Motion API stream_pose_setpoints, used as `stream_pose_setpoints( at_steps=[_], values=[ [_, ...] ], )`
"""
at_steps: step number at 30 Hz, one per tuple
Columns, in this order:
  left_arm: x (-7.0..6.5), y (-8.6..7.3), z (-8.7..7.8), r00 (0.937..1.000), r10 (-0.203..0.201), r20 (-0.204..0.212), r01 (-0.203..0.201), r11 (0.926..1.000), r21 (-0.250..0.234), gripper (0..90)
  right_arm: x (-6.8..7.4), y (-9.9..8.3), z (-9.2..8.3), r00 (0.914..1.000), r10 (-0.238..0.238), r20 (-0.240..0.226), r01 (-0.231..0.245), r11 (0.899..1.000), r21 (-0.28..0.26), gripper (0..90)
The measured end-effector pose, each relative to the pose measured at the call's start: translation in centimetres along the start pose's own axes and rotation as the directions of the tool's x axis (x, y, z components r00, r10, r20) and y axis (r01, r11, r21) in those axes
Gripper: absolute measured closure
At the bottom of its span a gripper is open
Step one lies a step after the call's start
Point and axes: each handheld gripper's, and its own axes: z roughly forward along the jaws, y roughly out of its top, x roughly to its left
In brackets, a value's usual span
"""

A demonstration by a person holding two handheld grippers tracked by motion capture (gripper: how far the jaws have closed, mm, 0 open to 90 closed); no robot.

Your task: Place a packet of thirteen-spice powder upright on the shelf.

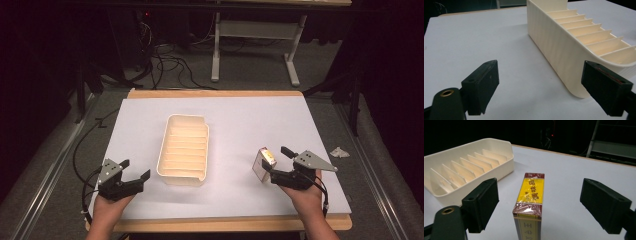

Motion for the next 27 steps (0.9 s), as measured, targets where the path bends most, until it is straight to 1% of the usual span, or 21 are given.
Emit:
stream_pose_setpoints(
  at_steps=[1, 3, 5, 6, 8, 10, 11, 13, 17, 19, 22, 23, 24, 25, 27],
  values=[
    [0.0, 0.0, 0.0, 1.0, -0.001, 0.0, 0.001, 1.0, -0.001, 15.4, -0.1, -0.2, 0.2, 1.0, 0.005, -0.002, -0.005, 1.0, 0.007, 19.4],
    [0.0, 0.0, 0.0, 1.0, 0.001, 0.0, -0.001, 1.0, 0.001, 15.4, -0.1, -0.3, 0.2, 1.0, 0.003, -0.001, -0.003, 1.0, 0.007, 19.4],
    [0.0, 0.0, 0.1, 1.0, 0.001, 0.001, -0.001, 1.0, 0.002, 15.4, -0.1, -0.7, 0.4, 0.9999, 0.01, 0.008, -0.01, 1.0, 0.017, 21.6],
    [0.0, 0.0, 0.1, 1.0, 0.001, 0.002, -0.001, 1.0, 0.002, 15.4, -0.1, -0.7, 0.5, 0.9999, 0.005, 0.009, -0.005, 1.0, 0.019, 21.9],
    [0.0, 0.0, 0.0, 1.0, 0.001, 0.002, -0.001, 1.0, 0.002, 15.4, -0.1, -1.0, 0.7, 0.9999, 0.012, 0.005, -0.012, 1.0, 0.029, 22.9],
    [0.0, 0.0, 0.0, 1.0, 0.002, 0.002, -0.002, 1.0, 0.001, 15.5, -0.1, -1.2, 0.8, 0.9997, 0.023, -0.002, -0.023, 0.999, 0.037, 27.7],
    [0.0, 0.0, 0.0, 1.0, 0.002, 0.002, -0.002, 1.0, 0.001, 15.4, -0.1, -1.2, 0.8, 0.9997, 0.023, -0.002, -0.023, 0.999, 0.037, 27.7],
    [0.0, 0.0, 0.0, 1.0, 0.002, 0.002, -0.002, 1.0, 0.003, 15.4, -0.2, -1.4, 0.9, 0.9996, 0.023, -0.015, -0.022, 0.999, 0.041, 34.6],
    [0.0, -0.1, 0.1, 1.0, 0.005, 0.004, -0.005, 1.0, 0.007, 15.4, 0.1, -1.7, 1.3, 0.9995, 0.008, -0.031, -0.006, 0.999, 0.053, 40.1],
    [-0.1, -0.1, 0.1, 1.0, 0.003, 0.003, -0.003, 1.0, 0.006, 15.4, 0.2, -1.8, 1.4, 0.9994, 0.009, -0.034, -0.006, 0.998, 0.059, 43.1],
    [-0.1, -0.1, 0.1, 1.0, 0.0, 0.005, 0.0, 1.0, 0.008, 15.5, 0.3, -1.8, 1.5, 0.9996, 0.002, -0.029, 0.0, 0.999, 0.05, 48.2],
    [-0.1, -0.1, 0.1, 1.0, 0.0, 0.005, 0.0, 1.0, 0.008, 15.4, 0.3, -1.8, 1.5, 0.9996, 0.002, -0.029, 0.0, 0.999, 0.05, 48.2],
    [-0.1, -0.2, 0.1, 1.0, -0.001, 0.004, 0.001, 1.0, 0.008, 15.4, 0.3, -1.8, 1.5, 0.9996, 0.0, -0.027, 0.001, 0.999, 0.044, 50.7],
    [-0.1, -0.2, 0.2, 1.0, -0.002, 0.004, 0.002, 1.0, 0.008, 15.4, 0.2, -1.8, 1.5, 0.9996, 0.013, -0.026, -0.012, 0.999, 0.04, 55.4],
    [-0.1, -0.2, 0.1, 1.0, -0.001, 0.004, 0.001, 1.0, 0.008, 15.5, 0.2, -1.8, 1.4, 0.9996, 0.02, -0.021, -0.019, 0.999, 0.042, 59.0]
  ],
)
